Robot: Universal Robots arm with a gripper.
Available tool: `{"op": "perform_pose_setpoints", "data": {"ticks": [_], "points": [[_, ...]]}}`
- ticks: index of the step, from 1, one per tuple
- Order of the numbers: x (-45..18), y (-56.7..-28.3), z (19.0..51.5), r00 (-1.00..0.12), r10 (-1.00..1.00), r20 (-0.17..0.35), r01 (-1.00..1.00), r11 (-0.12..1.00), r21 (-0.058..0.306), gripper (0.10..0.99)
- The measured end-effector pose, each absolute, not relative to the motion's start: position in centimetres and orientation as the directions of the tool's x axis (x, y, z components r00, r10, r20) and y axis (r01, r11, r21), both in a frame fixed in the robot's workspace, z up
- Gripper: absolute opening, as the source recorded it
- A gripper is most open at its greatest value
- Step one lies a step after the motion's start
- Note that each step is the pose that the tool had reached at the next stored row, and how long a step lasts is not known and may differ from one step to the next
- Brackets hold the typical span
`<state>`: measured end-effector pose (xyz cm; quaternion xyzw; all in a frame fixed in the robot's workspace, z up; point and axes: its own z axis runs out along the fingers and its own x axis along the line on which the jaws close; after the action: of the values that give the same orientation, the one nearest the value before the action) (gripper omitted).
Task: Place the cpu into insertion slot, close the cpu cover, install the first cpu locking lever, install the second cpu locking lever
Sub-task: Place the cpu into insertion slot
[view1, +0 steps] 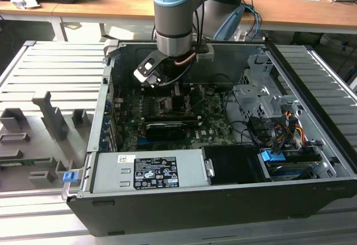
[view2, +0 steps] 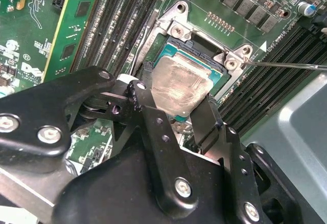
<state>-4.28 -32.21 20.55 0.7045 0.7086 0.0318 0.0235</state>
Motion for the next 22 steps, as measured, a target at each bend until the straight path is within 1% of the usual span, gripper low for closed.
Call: {"op": "perform_pose_setpoints", "data": {"ticks": [11,22], "points": [[-4.28,-31.93,19.91,-0.002,1.0,0.011,0.997,0.001,0.078,0.541],[-4.28,-31.93,20.02,0.014,1.0,0.007,0.997,-0.015,0.078,0.541]]}}
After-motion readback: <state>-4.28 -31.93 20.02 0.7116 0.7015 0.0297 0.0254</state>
